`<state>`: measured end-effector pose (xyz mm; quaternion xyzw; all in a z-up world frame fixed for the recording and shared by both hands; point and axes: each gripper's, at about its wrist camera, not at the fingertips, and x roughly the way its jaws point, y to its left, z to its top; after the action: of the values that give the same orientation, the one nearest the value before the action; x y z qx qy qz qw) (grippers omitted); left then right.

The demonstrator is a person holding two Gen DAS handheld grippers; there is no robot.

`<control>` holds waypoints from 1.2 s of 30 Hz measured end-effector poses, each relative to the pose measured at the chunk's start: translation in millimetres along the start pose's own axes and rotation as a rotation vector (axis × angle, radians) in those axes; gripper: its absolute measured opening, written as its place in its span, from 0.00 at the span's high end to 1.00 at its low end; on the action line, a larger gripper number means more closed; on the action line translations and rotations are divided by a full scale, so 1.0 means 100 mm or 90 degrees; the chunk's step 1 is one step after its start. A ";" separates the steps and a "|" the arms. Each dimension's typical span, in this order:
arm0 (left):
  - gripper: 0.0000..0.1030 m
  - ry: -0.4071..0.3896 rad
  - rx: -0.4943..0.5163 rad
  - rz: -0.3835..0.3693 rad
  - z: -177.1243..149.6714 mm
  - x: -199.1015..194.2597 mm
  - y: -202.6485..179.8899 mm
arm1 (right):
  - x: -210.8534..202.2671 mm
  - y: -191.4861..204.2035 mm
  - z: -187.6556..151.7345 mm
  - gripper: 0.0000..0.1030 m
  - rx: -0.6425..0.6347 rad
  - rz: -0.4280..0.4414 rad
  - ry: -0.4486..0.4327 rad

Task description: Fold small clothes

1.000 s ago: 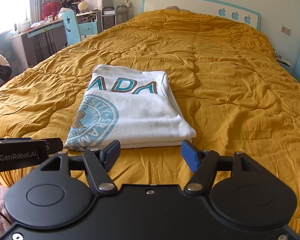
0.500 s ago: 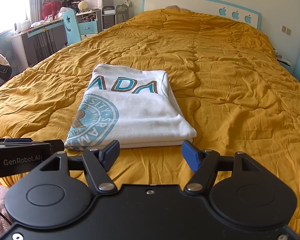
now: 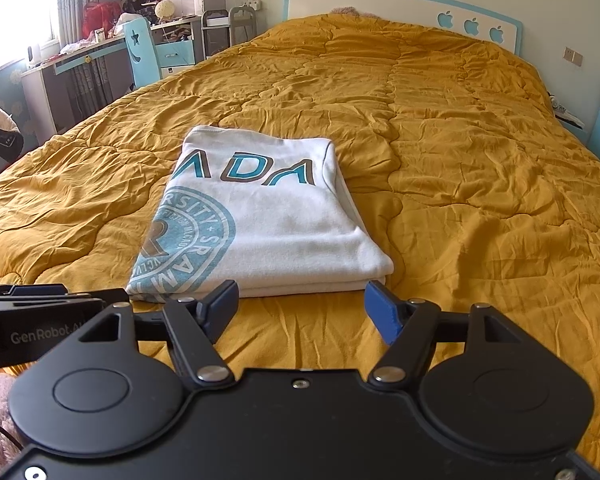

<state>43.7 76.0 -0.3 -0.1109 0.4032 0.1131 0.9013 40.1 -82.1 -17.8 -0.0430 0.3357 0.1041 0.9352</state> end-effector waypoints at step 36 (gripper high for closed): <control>0.38 0.003 0.004 0.006 0.00 0.02 0.00 | 0.05 -0.02 0.01 0.31 0.004 0.007 0.007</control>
<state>45.5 76.1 -1.9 -0.1060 0.4065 0.1160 0.9000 44.8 -83.0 -20.2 -0.0392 0.3410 0.1077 0.9331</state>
